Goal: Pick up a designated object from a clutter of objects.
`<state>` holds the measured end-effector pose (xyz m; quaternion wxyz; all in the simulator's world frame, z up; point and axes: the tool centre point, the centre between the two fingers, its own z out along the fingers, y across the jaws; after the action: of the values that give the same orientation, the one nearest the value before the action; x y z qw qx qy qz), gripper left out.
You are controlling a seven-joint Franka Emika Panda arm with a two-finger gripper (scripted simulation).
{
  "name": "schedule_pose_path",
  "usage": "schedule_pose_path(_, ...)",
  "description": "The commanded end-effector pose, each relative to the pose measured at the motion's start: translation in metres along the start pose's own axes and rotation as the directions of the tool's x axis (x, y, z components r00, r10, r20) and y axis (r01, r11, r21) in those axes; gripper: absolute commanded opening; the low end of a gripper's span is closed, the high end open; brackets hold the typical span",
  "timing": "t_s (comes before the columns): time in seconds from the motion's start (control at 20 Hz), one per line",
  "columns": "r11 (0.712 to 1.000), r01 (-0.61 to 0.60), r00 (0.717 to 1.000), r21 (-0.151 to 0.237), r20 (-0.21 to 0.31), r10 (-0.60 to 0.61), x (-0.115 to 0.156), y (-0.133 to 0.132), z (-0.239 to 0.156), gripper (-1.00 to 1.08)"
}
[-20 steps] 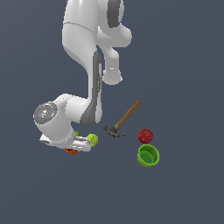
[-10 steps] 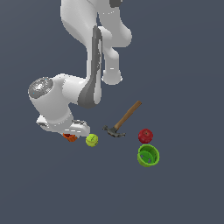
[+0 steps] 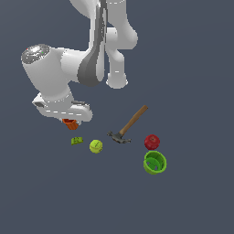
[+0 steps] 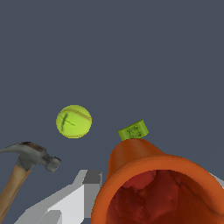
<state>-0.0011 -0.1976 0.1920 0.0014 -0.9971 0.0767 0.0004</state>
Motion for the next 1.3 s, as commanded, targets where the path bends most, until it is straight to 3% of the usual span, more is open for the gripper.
schedule_pose_path(0.0, 1.0, 0.0, 1.0, 0.0, -0.001, 0.0, -0.014, 0.003, -0.019, -1.0)
schedule_pose_path(0.75, 1.0, 0.0, 1.0, -0.002, -0.001, 0.0, -0.095, 0.021, -0.136, -1.0)
schedule_pose_path(1.25, 1.0, -0.001, 1.0, -0.002, -0.001, 0.001, -0.127, 0.029, -0.187, -1.0)
